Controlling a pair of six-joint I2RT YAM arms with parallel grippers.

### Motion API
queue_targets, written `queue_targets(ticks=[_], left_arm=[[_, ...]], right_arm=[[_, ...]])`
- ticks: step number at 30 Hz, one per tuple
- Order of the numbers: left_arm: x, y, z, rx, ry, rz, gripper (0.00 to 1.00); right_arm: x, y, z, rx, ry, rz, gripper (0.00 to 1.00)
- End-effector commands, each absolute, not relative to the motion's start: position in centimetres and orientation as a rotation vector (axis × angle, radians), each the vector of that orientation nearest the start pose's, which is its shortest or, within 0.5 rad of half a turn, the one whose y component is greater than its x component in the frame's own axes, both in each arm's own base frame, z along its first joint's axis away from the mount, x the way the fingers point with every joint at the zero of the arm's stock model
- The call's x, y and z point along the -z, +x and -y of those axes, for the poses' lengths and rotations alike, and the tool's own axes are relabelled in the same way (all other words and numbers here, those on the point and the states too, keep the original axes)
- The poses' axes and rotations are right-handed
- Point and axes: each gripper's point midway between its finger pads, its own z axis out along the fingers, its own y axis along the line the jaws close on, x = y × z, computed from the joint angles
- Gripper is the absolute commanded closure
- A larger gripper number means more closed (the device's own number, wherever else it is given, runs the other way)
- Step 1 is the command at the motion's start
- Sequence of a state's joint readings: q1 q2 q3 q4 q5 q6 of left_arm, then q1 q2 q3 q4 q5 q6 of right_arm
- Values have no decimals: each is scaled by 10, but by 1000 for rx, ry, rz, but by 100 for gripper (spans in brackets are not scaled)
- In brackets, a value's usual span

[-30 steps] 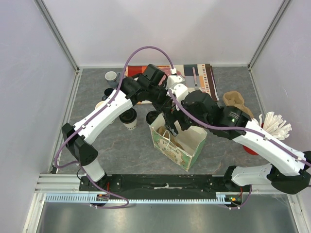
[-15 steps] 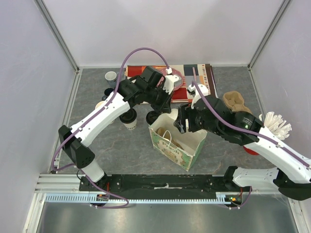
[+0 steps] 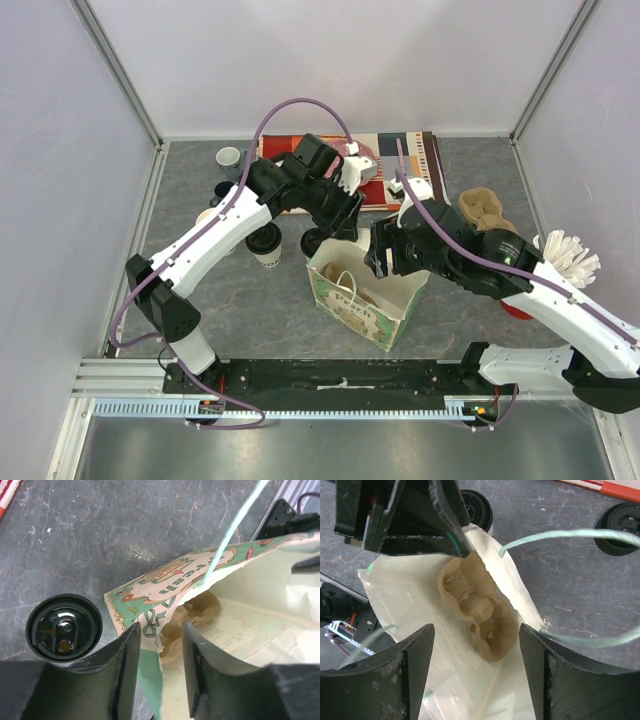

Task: Pack the takeout coffee

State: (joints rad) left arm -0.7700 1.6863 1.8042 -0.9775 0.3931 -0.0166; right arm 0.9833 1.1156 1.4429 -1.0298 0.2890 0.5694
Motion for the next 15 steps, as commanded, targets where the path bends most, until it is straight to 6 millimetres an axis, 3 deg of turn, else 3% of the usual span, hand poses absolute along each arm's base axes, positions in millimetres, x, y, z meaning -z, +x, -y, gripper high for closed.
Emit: queue_targets(ticks=[1, 4, 10, 11, 13, 14, 15], left_arm=[[-266, 232, 331, 865, 1248, -2182, 44], [-270, 232, 326, 828, 1338, -2103, 36], [-279, 239, 325, 754, 1508, -1952, 34], [-288, 243, 327, 736, 1537, -1897, 34], [-281, 246, 326, 705, 1617, -1883, 32], [-294, 249, 328, 694, 1629, -1838, 31], [-292, 246, 326, 694, 1669, -1848, 30]], right_arm=[[-320, 188, -213, -481, -356, -2211, 23], [-324, 196, -210, -464, -383, -2202, 23], [-322, 208, -206, -451, -402, -2211, 23], [-327, 211, -204, -453, -396, -2203, 23], [-333, 214, -205, -462, -429, -2190, 23], [-343, 218, -202, -469, -411, -2170, 23], [-347, 219, -201, -474, -417, -2166, 23]])
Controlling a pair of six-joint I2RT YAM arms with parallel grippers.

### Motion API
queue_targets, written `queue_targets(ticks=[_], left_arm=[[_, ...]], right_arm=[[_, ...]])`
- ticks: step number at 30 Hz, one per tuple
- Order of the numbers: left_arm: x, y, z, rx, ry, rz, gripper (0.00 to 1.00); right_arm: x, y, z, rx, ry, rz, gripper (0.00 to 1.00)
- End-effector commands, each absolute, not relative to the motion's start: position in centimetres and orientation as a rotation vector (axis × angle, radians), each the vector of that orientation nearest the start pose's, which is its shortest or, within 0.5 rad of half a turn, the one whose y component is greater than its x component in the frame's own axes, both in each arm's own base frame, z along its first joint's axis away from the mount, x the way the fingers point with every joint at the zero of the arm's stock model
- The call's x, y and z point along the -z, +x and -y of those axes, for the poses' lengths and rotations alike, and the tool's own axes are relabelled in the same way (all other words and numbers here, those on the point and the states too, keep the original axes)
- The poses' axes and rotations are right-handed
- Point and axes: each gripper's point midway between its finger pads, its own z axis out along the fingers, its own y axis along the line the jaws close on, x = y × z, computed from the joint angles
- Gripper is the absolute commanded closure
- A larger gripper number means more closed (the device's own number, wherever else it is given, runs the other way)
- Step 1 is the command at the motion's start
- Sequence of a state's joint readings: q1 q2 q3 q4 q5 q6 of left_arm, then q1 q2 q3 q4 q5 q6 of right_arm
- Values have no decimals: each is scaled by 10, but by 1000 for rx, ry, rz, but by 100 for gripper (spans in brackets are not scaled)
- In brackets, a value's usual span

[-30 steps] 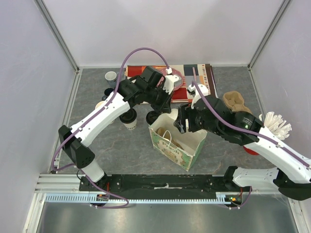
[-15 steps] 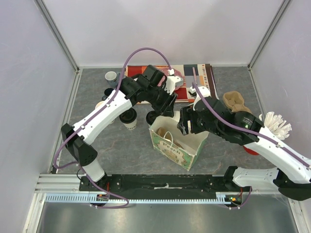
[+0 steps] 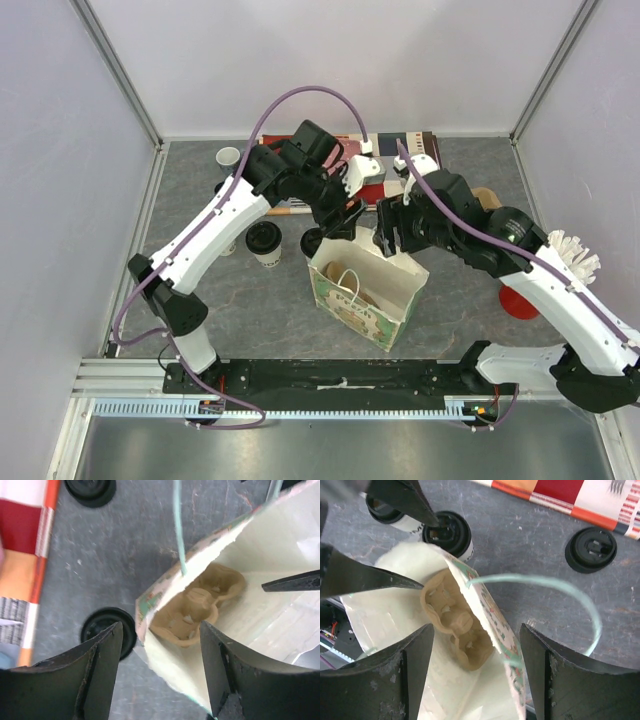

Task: Pack the takeout coffee

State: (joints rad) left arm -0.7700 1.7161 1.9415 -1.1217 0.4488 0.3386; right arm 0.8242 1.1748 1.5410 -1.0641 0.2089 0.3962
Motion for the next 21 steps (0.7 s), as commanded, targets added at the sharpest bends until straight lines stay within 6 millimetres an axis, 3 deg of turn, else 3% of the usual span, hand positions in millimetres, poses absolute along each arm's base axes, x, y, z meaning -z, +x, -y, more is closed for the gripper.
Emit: queue_targets(ticks=[1, 5, 7, 10, 11, 14, 15, 17, 21], left_arm=[[-294, 245, 327, 706, 1698, -1832, 29], [-301, 248, 339, 740, 1815, -1713, 23], [-295, 241, 341, 777, 1882, -1665, 22], [-280, 233, 338, 818, 1966, -1654, 22], [-277, 232, 337, 823, 1985, -1645, 22], [-266, 239, 341, 821, 2027, -1627, 21], [-260, 242, 344, 823, 2038, -1629, 22], [-261, 244, 347, 833, 2045, -1607, 24], [-261, 239, 347, 908, 2021, -1630, 40]], right_arm=[[-349, 221, -202, -474, -433, -2166, 23], [-371, 228, -202, -514, -478, -2127, 16], [-368, 238, -198, -473, -485, -2146, 13], [-355, 263, -178, -371, -464, -2183, 11], [-353, 274, -163, -339, -431, -2192, 10], [-348, 299, -142, -300, -345, -2210, 8], [-350, 301, -145, -325, -352, -2202, 8], [-349, 311, -144, -318, -345, -2205, 7], [-343, 324, -136, -247, -299, -2226, 6]])
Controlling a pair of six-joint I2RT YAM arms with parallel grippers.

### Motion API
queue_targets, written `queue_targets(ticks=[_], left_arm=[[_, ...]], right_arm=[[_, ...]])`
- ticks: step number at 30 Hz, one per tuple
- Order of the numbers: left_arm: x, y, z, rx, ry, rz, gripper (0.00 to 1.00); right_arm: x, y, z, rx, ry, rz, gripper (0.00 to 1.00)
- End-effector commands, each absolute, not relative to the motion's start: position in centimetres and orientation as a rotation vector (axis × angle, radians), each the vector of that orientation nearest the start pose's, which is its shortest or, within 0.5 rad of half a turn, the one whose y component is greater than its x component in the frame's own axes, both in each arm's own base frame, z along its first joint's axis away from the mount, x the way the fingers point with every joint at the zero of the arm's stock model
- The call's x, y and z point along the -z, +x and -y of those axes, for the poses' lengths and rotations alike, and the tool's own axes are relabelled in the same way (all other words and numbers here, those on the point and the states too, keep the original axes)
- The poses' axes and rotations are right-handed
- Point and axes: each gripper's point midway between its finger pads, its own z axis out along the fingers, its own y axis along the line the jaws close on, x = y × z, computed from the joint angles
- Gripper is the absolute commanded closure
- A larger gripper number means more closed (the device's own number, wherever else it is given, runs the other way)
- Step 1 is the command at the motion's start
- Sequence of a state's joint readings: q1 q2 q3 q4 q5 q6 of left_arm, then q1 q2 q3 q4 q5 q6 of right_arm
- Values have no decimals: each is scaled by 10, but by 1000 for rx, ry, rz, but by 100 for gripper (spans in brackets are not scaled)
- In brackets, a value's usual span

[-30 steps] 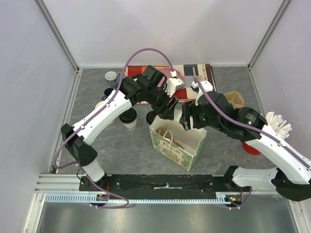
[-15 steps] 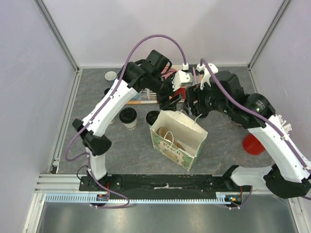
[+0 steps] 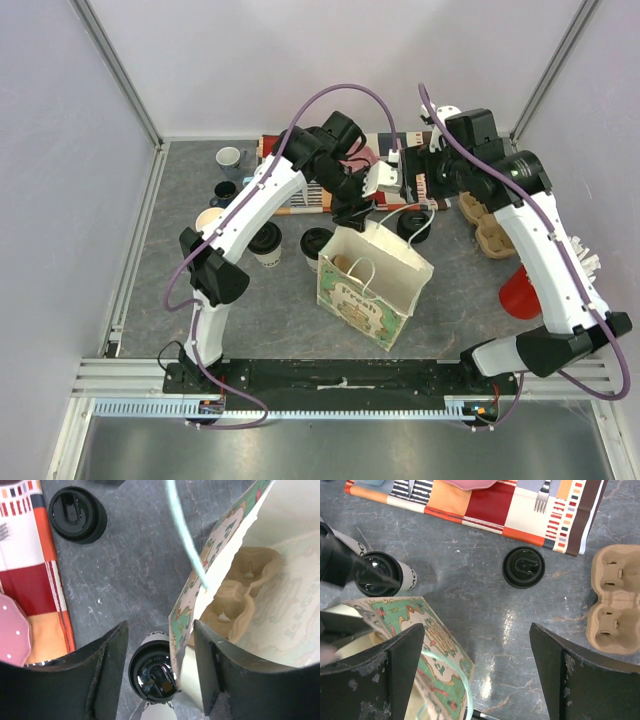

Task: Pack the takeout coffee

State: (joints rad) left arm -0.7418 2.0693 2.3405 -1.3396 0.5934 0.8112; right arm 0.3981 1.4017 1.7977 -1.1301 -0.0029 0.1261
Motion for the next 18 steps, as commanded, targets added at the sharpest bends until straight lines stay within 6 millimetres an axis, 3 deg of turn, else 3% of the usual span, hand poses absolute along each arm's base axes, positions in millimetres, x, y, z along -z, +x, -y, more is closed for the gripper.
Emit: queue_targets(ticks=[1, 5, 9, 12, 14, 18], left_arm=[[-265, 236, 345, 917, 2019, -1621, 44], [-263, 220, 337, 961, 2027, -1645, 60], [-272, 197, 338, 979, 2027, -1664, 98], [-284, 188, 346, 924, 1991, -1662, 98], [-295, 199, 357, 900, 1877, -1686, 98], [-324, 215, 365, 843, 1706, -1695, 98]], right_arm=[[-343, 325, -132, -218, -278, -2225, 6], [-357, 318, -114, -153, -196, -2185, 5], [-372, 309, -101, -113, -164, -2135, 2], [-373, 309, -97, -106, -152, -2138, 2], [-377, 311, -88, -81, -114, -2122, 2], [-405, 305, -51, -4, 31, -2035, 2]])
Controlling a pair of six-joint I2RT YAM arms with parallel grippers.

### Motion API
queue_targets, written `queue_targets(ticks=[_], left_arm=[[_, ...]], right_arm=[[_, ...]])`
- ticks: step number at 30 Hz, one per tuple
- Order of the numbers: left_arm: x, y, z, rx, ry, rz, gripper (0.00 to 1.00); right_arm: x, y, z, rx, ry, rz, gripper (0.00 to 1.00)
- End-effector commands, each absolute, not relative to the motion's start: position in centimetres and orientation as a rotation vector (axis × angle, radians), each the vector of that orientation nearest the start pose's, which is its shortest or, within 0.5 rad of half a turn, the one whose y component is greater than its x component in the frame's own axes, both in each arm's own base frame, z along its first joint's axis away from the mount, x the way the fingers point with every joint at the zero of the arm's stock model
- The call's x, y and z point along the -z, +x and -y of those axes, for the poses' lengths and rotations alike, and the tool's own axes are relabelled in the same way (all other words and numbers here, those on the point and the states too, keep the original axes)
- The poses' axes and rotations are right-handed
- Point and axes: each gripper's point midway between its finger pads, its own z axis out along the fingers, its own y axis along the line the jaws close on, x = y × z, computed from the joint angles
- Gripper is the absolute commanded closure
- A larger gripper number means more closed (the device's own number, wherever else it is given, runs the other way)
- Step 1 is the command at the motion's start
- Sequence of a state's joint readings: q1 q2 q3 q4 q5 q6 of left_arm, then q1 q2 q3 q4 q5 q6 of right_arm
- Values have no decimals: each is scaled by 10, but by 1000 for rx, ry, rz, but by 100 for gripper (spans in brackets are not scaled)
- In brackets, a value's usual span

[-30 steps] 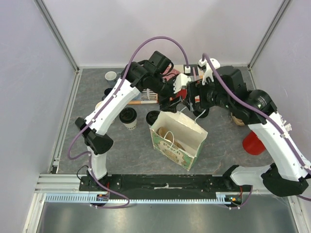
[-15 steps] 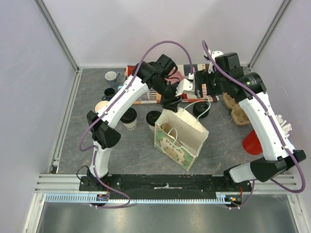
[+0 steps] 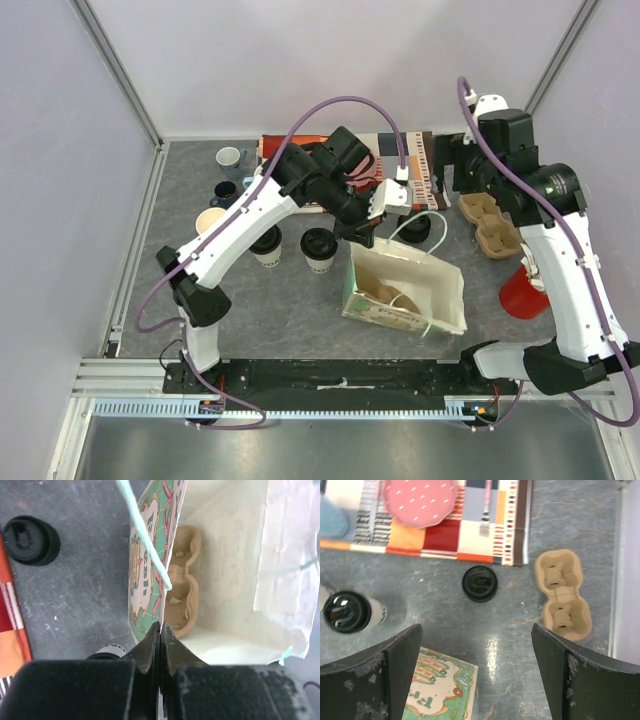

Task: Pack the takeout coffee

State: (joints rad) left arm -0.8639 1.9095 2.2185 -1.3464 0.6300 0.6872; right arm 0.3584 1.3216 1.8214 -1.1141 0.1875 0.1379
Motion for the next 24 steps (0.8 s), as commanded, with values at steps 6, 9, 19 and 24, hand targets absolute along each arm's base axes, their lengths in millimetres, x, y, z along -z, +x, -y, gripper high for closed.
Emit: queue_targets(ticks=[6, 9, 19, 24], left_arm=[[-347, 235, 370, -1218, -2457, 2719, 98], [-359, 244, 376, -1184, -2444, 2853, 98], [-418, 295, 382, -850, -2658, 3252, 98], [-437, 307, 389, -809, -2788, 3266, 98]], right_arm=[[-429, 295, -54, -96, 46, -1990, 2], [-458, 284, -55, -134, 39, -1930, 2], [-475, 253, -48, -174, 56, -1835, 2], [-470, 258, -47, -157, 59, -1845, 2]])
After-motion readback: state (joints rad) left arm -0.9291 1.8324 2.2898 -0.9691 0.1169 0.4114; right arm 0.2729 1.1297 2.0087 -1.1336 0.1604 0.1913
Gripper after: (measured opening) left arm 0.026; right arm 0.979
